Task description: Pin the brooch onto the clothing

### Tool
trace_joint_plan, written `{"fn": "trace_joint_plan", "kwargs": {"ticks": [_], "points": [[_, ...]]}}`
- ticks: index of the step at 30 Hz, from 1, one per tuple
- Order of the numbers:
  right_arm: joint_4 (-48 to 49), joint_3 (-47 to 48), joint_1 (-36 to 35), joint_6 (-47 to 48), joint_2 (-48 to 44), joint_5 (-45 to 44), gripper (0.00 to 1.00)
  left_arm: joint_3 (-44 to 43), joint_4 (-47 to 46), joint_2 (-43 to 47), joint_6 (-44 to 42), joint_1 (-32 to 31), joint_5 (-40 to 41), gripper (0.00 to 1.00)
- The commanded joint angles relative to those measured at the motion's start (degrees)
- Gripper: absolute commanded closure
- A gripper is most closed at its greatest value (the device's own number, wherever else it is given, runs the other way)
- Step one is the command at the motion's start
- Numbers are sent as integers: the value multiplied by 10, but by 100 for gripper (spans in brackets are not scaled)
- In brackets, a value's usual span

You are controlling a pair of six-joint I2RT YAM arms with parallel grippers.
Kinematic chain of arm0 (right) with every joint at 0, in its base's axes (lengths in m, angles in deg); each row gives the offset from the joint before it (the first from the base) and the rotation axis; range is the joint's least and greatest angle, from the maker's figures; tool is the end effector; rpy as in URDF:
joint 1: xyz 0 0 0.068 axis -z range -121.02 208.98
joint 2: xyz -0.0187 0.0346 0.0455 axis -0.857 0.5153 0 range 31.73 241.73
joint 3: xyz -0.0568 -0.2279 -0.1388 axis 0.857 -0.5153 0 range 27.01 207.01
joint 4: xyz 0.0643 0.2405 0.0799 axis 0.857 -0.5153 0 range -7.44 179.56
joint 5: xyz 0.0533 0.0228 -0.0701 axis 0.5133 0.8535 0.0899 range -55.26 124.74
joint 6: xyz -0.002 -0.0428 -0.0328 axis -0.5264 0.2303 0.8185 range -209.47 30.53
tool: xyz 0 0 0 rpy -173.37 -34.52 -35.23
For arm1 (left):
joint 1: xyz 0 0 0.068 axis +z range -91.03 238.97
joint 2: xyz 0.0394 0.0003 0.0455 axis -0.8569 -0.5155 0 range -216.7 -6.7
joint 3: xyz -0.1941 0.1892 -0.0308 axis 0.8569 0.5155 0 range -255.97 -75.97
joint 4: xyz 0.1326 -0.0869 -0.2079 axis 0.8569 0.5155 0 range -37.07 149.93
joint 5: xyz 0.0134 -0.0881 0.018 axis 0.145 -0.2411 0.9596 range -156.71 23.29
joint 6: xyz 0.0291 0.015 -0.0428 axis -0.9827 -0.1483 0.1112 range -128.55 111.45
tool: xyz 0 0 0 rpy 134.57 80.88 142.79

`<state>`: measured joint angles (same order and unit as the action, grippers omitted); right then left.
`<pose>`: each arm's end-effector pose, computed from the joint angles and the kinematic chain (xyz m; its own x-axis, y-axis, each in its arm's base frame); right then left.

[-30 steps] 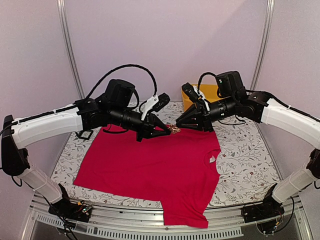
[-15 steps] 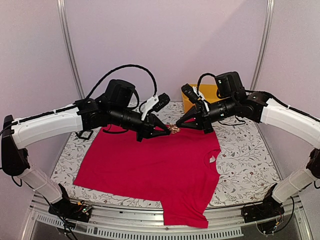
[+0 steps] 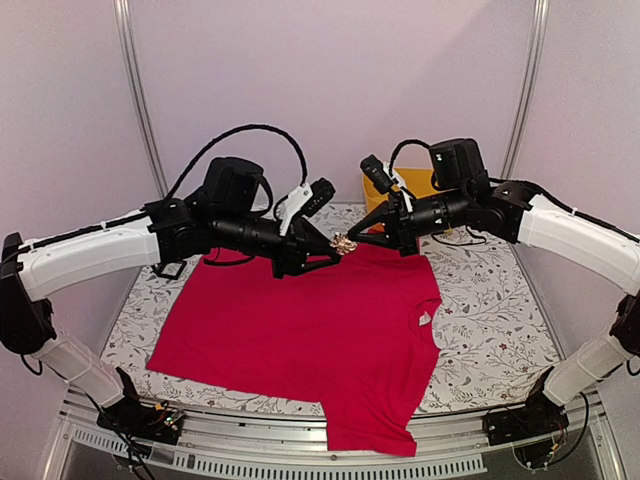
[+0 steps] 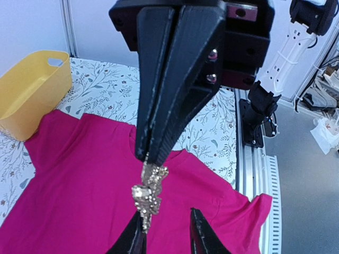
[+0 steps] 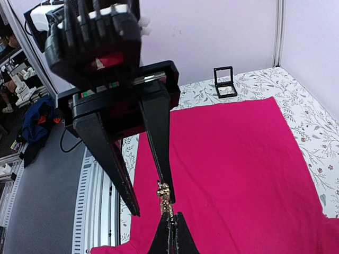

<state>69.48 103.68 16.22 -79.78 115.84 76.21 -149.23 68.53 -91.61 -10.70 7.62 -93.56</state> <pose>0.2285 0.2434 0.3573 -0.1763 -0.3347 -0.9257 -0.9836 0.0963 0.1525 0.2015 -0.2777 0.3373 -0.2502 0.3665 -0.8961 0.9576 0.2300 -0.1733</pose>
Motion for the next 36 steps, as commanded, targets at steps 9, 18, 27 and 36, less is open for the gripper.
{"fn": "trace_joint_plan", "kwargs": {"ticks": [9,18,27,36], "points": [[256,-77,-1,-164,-67,-9,100,104,-254,89,73,1,52,47],[358,-117,-2,-215,-93,1,100,109,-350,73,122,0,13,57],[364,-129,-2,-219,-105,-1,100,82,-360,54,144,-4,-8,80],[365,-133,-2,-218,-108,5,100,66,-349,41,148,-5,-16,99]]}}
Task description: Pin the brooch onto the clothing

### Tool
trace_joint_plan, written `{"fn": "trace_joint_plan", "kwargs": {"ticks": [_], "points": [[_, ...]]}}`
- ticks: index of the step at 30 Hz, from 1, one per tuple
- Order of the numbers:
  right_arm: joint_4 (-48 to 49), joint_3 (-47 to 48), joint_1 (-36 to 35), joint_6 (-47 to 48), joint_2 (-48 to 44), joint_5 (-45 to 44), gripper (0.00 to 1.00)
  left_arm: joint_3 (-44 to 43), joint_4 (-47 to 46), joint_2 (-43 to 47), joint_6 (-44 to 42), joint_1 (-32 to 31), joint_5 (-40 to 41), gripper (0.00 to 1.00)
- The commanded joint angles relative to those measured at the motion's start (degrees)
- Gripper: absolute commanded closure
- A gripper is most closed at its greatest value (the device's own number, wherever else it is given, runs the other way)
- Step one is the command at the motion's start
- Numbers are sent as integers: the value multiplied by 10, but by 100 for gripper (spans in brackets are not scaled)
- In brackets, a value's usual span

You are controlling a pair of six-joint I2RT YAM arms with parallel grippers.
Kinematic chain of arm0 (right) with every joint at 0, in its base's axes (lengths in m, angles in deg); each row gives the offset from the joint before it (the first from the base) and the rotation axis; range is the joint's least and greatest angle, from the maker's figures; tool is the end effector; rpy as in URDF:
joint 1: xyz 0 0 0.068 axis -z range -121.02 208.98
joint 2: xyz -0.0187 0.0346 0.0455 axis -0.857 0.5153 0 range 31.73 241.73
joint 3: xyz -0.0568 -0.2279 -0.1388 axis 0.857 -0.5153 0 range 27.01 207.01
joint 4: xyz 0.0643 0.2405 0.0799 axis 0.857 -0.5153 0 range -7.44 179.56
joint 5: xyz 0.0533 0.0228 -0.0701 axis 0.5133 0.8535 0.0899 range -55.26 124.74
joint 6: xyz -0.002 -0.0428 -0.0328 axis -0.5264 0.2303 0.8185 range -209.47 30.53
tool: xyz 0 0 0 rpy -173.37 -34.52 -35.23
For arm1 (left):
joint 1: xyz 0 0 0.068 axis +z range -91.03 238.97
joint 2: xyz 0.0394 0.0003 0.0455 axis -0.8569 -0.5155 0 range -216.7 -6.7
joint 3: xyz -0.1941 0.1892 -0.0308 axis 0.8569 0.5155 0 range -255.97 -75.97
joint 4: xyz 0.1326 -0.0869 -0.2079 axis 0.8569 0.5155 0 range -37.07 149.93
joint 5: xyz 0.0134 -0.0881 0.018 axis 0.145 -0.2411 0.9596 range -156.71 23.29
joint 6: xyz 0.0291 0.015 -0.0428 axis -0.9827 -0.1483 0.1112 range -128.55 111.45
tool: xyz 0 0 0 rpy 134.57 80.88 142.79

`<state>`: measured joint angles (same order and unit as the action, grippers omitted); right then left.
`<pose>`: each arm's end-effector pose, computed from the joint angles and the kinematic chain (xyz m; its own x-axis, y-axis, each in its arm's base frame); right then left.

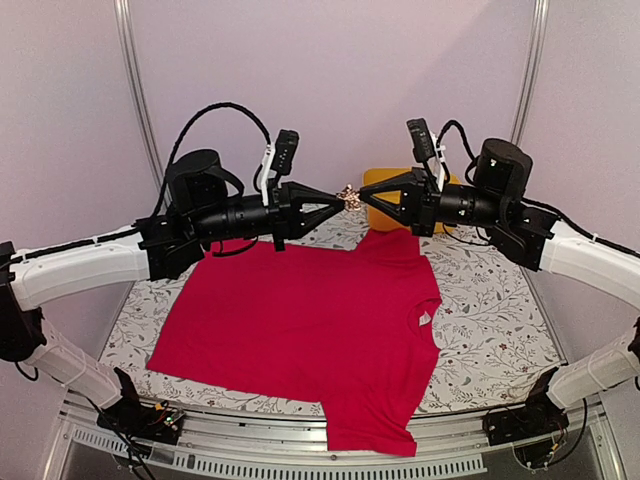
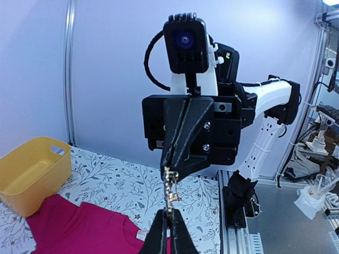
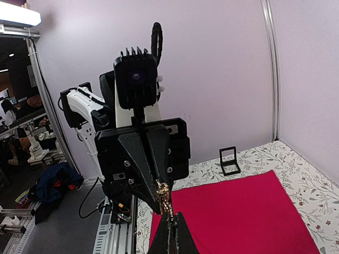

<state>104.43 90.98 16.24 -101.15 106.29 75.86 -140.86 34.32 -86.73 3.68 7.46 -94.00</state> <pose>0.2061 0.2224 0.3894 -0.1474 0.0715 -0.9865 -0.9835 0.0955 0.1539 0.1938 -0.2700 0.3738 -0.1708 -0.0875 -0.9814 0.9662 0.1804 -0.1843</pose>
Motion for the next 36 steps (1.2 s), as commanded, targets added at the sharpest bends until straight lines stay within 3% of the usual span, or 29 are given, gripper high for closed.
{"fn": "trace_joint_plan", "kwargs": {"ticks": [1,3,6,8,12,14,18,20,22,24,31,36], "points": [[15,-6,-2,-5,-13,9,100,-18,-5,-9,4,-3,-12,100],[15,-7,-3,-5,-13,8,100,-20,-5,-9,3,-4,-13,100],[15,-8,-2,-4,-15,6,100,-24,-1,-15,4,-4,-22,88],[16,-9,-2,-4,-16,6,100,-27,1,-18,6,-5,-22,87],[15,-9,-2,-3,-16,6,100,-29,1,-20,3,-6,-20,89],[14,-10,-2,-3,-16,6,100,-31,6,-19,-1,-5,-20,99],[10,-10,-3,-3,-16,13,100,-29,9,-17,-5,-7,-19,100],[-43,14,-2,16,-12,38,100,-30,12,-16,-10,-6,-19,100],[-135,53,-2,81,-3,59,73,-34,32,-13,-29,-7,-15,100],[-225,81,-2,138,3,56,64,-39,61,-10,-60,-14,0,100],[-311,126,-2,210,10,34,67,-60,114,-10,-108,-31,10,100],[-342,142,-2,235,19,25,62,-71,125,-15,-112,-34,1,100]]}}
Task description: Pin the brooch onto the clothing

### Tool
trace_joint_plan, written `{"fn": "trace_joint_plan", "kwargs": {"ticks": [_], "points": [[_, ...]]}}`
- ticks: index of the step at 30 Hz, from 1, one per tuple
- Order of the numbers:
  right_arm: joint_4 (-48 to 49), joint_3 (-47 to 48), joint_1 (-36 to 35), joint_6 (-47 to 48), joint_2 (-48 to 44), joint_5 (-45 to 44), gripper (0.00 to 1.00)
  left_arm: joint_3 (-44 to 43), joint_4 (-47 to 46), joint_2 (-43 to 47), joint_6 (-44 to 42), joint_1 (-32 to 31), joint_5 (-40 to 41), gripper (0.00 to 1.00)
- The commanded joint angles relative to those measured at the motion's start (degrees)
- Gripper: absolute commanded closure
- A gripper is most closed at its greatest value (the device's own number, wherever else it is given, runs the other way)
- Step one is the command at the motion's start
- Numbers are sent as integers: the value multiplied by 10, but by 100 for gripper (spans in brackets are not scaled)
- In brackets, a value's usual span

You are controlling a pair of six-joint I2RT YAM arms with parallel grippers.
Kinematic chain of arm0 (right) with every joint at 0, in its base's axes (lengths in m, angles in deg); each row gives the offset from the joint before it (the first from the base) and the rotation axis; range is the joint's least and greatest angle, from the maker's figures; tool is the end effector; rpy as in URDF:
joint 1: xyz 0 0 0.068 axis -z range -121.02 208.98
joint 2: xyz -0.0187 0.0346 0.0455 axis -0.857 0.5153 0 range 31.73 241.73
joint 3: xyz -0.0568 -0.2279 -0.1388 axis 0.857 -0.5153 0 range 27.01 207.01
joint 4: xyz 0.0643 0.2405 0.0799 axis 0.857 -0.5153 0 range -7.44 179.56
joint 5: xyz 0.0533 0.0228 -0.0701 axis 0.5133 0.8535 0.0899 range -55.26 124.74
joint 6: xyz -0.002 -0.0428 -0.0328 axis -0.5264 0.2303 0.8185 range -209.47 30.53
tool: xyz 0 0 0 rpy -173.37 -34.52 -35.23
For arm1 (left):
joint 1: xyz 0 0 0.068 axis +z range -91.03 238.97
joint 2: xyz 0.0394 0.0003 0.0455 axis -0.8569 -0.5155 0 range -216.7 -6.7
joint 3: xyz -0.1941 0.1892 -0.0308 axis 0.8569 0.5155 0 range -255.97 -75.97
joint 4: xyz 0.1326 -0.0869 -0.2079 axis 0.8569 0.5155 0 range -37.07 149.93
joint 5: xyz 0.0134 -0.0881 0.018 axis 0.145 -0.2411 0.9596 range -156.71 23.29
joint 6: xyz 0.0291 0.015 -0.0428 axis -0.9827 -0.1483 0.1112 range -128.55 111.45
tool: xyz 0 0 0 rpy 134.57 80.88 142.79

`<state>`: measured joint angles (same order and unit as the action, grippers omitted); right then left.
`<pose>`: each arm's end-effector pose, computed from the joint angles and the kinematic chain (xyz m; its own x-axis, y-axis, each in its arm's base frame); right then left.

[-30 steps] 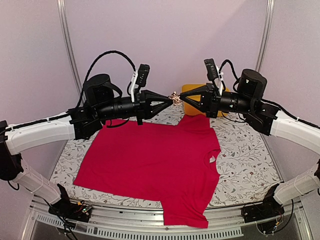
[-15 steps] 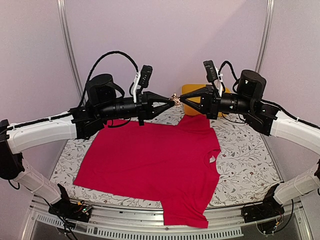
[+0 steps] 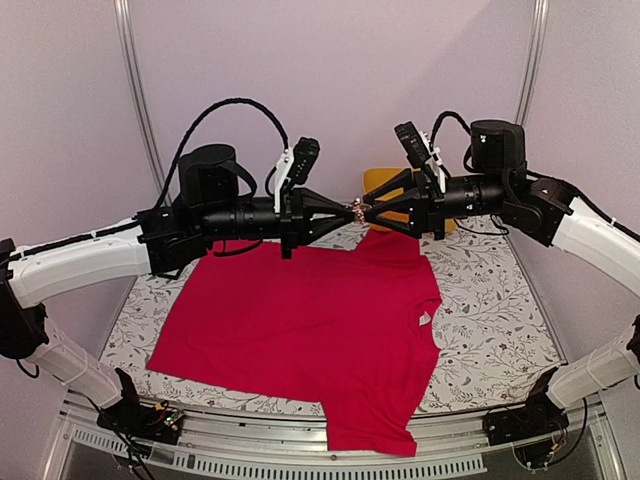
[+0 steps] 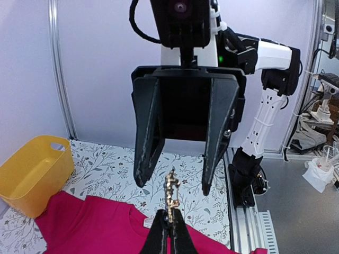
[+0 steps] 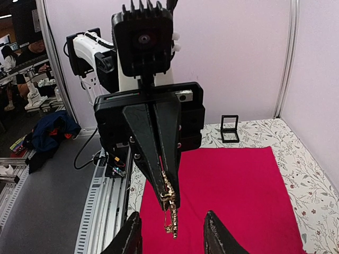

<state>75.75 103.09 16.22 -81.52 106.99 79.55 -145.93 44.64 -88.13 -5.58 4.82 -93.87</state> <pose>0.1987 0.2179 0.4100 -0.0272 -0.1587 -0.9870 -0.9992 0.0328 0.0222 0.1849 -0.2837 0.3787 -0.0836 0.0371 -0.9958 0.9851 0.1538 -0.0770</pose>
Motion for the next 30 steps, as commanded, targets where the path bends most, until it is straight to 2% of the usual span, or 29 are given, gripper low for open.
{"fn": "trace_joint_plan", "kwargs": {"ticks": [1,11,18,21,24,30], "points": [[-56,21,-2,38,13,-11,63,-23,24,-3,-21,-7,-1,100],[-47,25,-2,35,6,-6,69,-44,54,-19,-29,-13,-4,100],[-49,31,-2,39,1,-6,63,-47,62,-23,-29,-17,-4,100],[-55,36,-2,40,1,-4,66,-48,64,-25,-29,-18,-1,100],[-62,37,-2,46,0,-7,74,-49,66,-26,-29,-18,-1,100],[-88,35,-2,66,-3,-18,71,-49,63,-26,-29,-19,-7,100]]}}
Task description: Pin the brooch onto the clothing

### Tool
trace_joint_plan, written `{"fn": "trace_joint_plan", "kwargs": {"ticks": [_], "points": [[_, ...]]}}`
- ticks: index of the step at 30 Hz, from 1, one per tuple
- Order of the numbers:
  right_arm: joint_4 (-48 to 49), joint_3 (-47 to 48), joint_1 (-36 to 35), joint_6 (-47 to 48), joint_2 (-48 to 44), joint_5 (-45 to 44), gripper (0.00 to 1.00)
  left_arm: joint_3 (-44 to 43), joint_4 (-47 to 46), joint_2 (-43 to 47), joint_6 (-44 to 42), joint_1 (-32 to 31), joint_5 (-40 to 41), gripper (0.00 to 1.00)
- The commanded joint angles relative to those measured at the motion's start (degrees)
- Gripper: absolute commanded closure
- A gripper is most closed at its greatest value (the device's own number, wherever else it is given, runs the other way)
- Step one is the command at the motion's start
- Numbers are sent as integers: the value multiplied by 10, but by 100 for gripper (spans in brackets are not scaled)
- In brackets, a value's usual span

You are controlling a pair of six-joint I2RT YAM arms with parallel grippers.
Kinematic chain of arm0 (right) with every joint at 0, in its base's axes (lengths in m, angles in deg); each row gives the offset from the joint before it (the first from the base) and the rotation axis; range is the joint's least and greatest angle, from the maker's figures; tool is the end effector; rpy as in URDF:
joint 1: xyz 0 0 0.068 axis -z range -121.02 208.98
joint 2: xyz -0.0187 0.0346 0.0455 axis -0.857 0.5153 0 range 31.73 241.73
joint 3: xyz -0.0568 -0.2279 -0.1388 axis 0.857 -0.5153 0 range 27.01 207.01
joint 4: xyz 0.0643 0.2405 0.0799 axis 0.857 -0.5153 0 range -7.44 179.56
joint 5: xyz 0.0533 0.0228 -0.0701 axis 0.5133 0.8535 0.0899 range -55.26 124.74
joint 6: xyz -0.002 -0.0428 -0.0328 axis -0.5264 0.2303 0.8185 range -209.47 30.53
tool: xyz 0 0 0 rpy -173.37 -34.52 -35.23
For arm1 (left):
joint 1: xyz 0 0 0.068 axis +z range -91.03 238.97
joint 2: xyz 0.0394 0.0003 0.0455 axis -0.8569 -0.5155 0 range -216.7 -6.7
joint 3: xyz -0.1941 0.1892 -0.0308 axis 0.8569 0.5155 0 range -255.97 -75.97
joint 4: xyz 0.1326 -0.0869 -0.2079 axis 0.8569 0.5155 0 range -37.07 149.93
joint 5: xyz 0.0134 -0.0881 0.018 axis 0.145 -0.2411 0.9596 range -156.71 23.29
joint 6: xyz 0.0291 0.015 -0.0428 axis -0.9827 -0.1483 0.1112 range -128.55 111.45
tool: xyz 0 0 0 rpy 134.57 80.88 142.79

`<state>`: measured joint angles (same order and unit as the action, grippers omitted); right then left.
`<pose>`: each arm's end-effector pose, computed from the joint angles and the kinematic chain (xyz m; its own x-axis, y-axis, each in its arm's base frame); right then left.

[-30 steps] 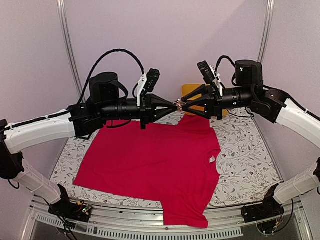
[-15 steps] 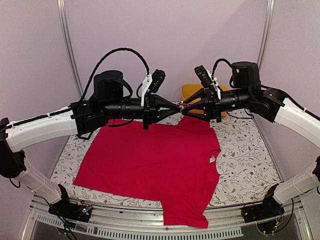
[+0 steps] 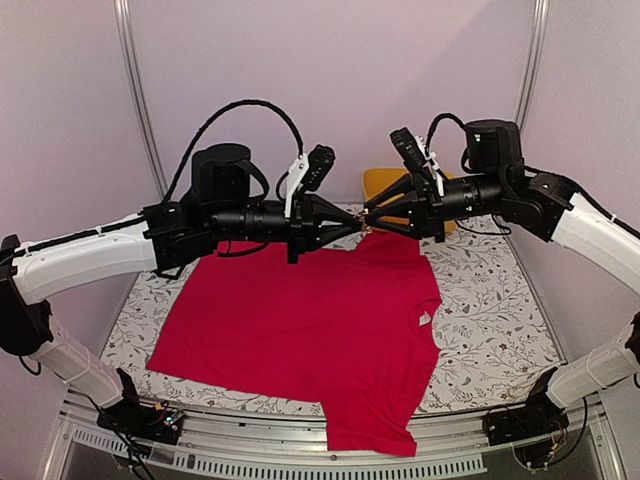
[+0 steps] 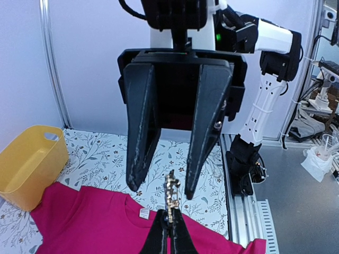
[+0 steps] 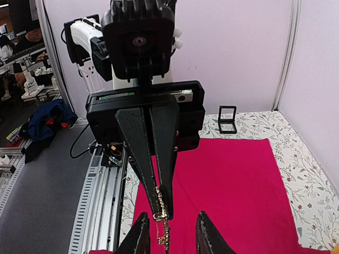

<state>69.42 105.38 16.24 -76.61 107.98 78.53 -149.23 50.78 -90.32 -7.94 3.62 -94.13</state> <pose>0.1998 0.2182 0.4081 -0.0050 -0.2233 -0.9747 -0.9994 0.0346 -0.0028 0.1838 -0.2948 0.3757 -0.0917 0.1161 -0.9890 0.9885 0.1310 -0.0762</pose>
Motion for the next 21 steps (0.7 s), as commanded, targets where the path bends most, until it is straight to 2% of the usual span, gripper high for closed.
{"fn": "trace_joint_plan", "kwargs": {"ticks": [1,6,21], "points": [[-28,12,-2,18,-13,-7,72,-16,1,-4,-5,-7,-4,100],[-32,13,-2,19,-13,-14,84,-15,1,-4,-5,-7,-7,100],[-26,12,-2,12,-2,-24,100,-20,-3,-8,-31,-20,-17,100]]}}
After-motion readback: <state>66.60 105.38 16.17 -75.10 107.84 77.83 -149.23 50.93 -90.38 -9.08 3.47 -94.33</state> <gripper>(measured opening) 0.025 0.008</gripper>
